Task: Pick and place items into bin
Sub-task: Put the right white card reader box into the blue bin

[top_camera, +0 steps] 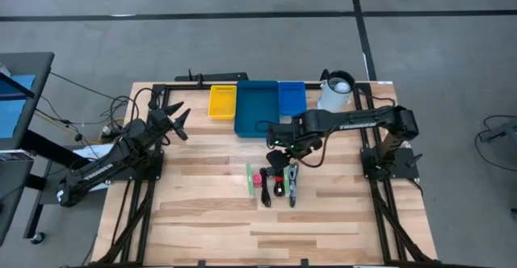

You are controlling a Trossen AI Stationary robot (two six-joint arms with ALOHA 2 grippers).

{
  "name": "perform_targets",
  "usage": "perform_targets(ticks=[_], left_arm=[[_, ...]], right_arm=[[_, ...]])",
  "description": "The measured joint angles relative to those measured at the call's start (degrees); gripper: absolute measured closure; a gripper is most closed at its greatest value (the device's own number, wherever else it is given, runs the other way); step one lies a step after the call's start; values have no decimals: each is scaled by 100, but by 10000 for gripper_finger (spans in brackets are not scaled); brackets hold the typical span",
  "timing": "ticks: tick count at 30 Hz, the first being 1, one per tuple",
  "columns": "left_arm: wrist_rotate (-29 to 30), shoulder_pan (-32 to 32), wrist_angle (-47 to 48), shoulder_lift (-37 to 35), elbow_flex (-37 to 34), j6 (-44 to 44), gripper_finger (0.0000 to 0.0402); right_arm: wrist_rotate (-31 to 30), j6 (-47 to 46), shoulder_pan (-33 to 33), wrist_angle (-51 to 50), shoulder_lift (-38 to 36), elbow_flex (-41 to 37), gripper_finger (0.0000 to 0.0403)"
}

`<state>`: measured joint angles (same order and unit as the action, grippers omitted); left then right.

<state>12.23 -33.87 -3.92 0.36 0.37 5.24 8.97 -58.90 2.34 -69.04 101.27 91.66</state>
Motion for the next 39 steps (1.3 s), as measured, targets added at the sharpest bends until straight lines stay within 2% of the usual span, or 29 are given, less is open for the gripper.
perform_targets(ticks=[9, 16, 39], left_arm=[[-24, 0, 2, 0, -1, -22, 236], [-45, 0, 9, 11, 0, -13, 236], [-46, 0, 9, 11, 1, 2, 236]], right_arm=[[-47, -186, 72, -22, 306, -17, 154], [-388, -347, 213, 68, 423, 7, 154], [-819, -611, 605, 48, 494, -4, 154]])
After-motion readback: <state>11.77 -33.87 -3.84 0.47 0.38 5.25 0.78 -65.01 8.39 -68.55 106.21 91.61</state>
